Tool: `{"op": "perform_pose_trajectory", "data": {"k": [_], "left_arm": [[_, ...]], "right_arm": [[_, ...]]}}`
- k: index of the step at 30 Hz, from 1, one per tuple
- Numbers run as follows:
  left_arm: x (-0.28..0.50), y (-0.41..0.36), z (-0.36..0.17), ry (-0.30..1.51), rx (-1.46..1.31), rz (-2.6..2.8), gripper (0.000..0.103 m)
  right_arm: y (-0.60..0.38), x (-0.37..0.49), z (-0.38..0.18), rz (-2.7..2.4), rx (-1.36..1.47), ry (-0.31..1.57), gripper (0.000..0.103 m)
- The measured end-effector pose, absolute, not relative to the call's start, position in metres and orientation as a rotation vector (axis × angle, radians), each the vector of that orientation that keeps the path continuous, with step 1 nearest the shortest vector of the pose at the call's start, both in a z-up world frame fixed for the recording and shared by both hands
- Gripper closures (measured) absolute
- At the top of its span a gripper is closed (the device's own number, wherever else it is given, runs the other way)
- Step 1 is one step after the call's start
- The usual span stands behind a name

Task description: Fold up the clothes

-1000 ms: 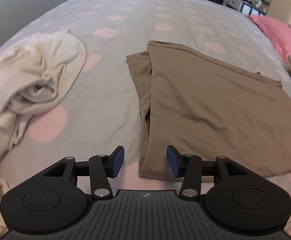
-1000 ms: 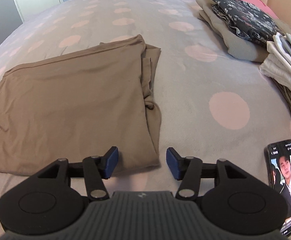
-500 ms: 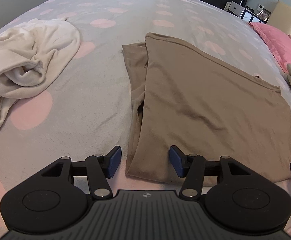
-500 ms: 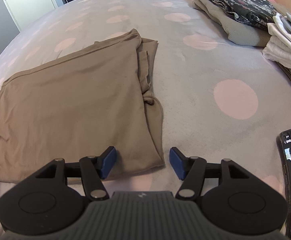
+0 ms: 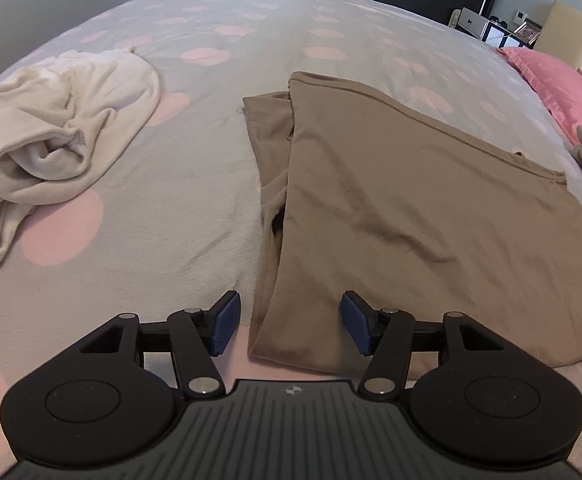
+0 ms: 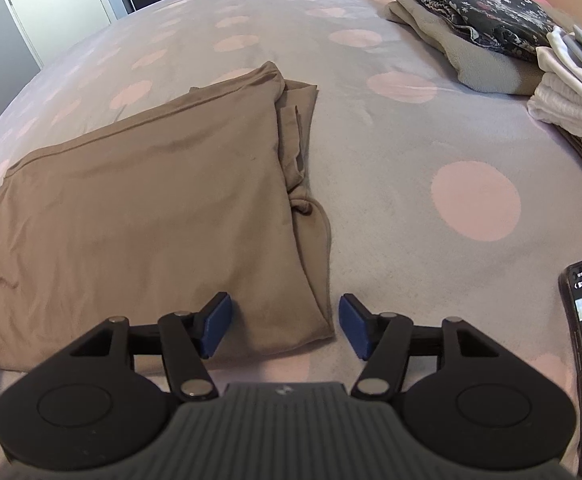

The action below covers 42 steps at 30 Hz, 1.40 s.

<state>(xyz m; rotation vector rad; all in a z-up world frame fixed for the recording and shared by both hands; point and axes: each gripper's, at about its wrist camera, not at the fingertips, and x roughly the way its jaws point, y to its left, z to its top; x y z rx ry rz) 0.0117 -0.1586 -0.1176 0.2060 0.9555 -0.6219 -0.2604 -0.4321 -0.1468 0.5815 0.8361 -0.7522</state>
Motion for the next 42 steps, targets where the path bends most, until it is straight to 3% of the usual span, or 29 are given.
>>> {"op": "perform_pose_trajectory", "data": {"k": [5, 7, 13, 15, 18, 42], "left_arm": [[0.008, -0.158, -0.119, 0.952, 0.214, -0.612, 0.049], [0.006, -0.159, -0.119, 0.949, 0.217, -0.613, 0.053], [0.001, -0.164, -0.116, 0.933, 0.240, -0.668, 0.087], [0.001, -0.164, -0.115, 0.928, 0.241, -0.674, 0.097], [0.002, -0.165, -0.111, 0.930, 0.247, -0.680, 0.100], [-0.039, -0.135, -0.025, 0.937, 0.469, -0.736, 0.101]], "right_arm": [[-0.427, -0.262, -0.148, -0.755, 0.558, 0.838, 0.045], [-0.425, -0.262, -0.148, -0.752, 0.553, 0.837, 0.054], [-0.422, -0.263, -0.145, -0.726, 0.579, 0.814, 0.090], [-0.425, -0.266, -0.145, -0.723, 0.610, 0.802, 0.091], [-0.428, -0.269, -0.142, -0.725, 0.646, 0.791, 0.094], [-0.379, -0.314, -0.072, -0.720, 0.656, 0.916, 0.096]]}}
